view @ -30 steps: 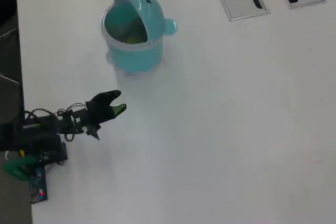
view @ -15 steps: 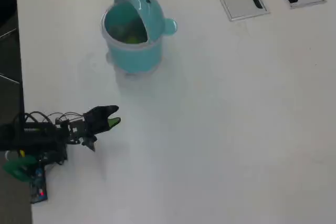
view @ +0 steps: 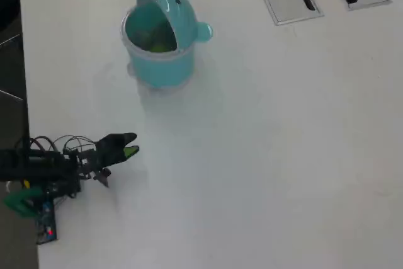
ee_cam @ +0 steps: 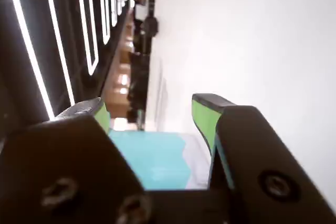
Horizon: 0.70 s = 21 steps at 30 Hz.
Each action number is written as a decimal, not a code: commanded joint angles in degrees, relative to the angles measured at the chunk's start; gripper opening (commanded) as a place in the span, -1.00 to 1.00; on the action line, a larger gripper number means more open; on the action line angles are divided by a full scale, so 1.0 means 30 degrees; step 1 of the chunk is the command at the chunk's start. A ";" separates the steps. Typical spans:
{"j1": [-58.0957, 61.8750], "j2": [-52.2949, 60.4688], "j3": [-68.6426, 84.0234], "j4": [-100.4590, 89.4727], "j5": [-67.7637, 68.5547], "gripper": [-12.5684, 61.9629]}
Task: Grasp RGB lego blocks and put them in the bin one by one.
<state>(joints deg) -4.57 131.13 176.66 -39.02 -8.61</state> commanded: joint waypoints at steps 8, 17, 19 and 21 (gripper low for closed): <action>0.0791 0.1055 0.1670 -0.1816 0.1758 0.19; 0.1055 0.1025 0.1670 0.1729 0.2109 0.27; 0.0938 0.1025 0.1670 0.2578 0.2051 0.27; 0.0967 0.0996 0.1670 0.3164 0.2139 0.27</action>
<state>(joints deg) -1.67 131.13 177.10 -29.27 -4.22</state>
